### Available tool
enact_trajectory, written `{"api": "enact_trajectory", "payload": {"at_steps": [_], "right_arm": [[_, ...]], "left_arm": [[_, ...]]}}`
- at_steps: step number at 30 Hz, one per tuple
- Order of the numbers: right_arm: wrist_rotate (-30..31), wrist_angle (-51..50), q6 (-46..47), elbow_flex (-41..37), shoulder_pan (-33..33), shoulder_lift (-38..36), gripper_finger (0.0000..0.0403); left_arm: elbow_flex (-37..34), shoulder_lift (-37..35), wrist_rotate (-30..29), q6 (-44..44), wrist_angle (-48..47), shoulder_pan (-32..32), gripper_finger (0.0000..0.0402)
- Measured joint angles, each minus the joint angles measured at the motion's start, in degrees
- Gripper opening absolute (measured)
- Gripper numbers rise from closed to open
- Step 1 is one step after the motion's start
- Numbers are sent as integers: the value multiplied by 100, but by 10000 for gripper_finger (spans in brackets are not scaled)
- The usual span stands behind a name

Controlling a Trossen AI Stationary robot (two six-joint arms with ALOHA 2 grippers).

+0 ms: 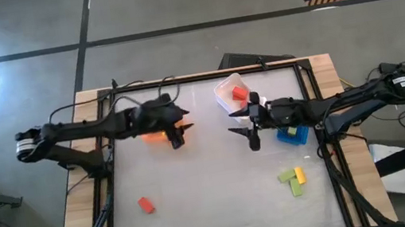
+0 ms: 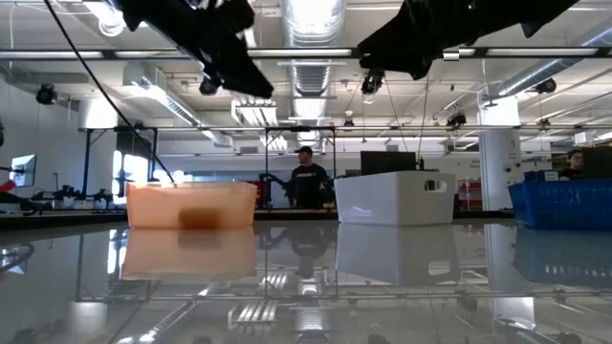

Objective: Sort & place blocks by color
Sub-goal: Put the green block into the blue bin

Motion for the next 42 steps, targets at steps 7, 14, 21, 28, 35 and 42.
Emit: {"api": "enact_trajectory", "payload": {"at_steps": [7, 14, 21, 28, 35, 42], "right_arm": [[-256, -2467, 1582, 749, 152, 39, 226], [-1249, -4367, 3988, 860, 372, 41, 226], [-1939, -5884, 6024, 860, 974, 41, 226], [-2061, -6559, 5950, 860, 1646, 41, 226], [-1816, -6571, 4959, 866, 2362, 524, 226], [-1201, -6805, 3823, 1152, 2711, 1398, 226]], "left_arm": [[-912, -695, -209, -172, 1682, -351, 202], [-1571, -1084, -250, -170, 2919, -396, 202], [-1530, -1268, -444, -163, 3019, -392, 202], [-1547, -1288, -443, -121, 3062, -392, 202], [-1541, -1304, -446, -112, 3062, -389, 202], [-1519, -1336, -456, 627, 3333, -385, 203]]}}
